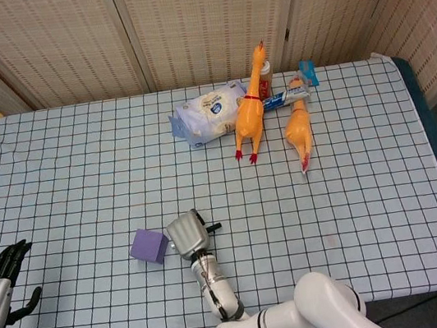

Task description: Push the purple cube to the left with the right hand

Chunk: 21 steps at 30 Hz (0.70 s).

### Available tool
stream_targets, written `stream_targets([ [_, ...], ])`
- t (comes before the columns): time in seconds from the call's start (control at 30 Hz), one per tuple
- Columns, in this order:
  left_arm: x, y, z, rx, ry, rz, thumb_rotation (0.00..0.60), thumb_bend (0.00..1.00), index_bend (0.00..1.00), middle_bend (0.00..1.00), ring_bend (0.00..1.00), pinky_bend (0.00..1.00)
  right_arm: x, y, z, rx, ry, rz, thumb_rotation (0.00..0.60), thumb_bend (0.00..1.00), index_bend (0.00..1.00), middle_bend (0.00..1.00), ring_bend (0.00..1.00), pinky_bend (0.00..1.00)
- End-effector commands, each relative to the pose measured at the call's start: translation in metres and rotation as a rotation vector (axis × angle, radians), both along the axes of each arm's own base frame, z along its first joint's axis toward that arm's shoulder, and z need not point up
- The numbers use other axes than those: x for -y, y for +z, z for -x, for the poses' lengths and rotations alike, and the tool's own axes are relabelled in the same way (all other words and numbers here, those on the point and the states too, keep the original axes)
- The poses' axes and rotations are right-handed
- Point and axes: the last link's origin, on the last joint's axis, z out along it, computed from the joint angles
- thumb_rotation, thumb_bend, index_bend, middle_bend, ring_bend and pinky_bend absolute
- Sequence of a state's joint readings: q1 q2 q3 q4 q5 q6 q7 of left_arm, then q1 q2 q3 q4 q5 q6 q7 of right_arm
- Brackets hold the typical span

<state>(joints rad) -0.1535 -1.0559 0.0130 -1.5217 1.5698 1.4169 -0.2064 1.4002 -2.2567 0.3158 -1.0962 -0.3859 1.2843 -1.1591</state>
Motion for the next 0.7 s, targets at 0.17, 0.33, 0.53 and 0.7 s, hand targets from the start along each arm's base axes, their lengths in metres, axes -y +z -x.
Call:
stream_targets([
  [0.17, 0.001, 0.000, 0.000, -0.005, 0.001, -0.004, 0.600, 0.41, 0.00, 0.00, 0.00, 0.14, 0.004, 0.056, 0.061, -0.042, 0.006, 0.098, 0.600, 0.41, 0.96, 0.75, 0.57, 0.55],
  [0.33, 0.001, -0.003, -0.002, -0.018, 0.001, -0.004, 0.600, 0.41, 0.00, 0.00, 0.00, 0.14, 0.008, 0.100, 0.111, -0.062, -0.024, 0.144, 0.600, 0.41, 0.96, 0.75, 0.57, 0.55],
  [0.53, 0.000, -0.007, -0.004, -0.036, 0.002, -0.006, 0.600, 0.41, 0.00, 0.00, 0.00, 0.14, 0.000, 0.131, 0.173, -0.105, -0.068, 0.149, 0.600, 0.41, 0.96, 0.75, 0.57, 0.55],
  [0.7, -0.001, -0.010, -0.004, -0.049, 0.008, -0.006, 0.600, 0.41, 0.00, 0.00, 0.00, 0.14, -0.005, 0.135, 0.216, -0.087, -0.114, 0.125, 0.600, 0.41, 0.95, 0.75, 0.57, 0.55],
])
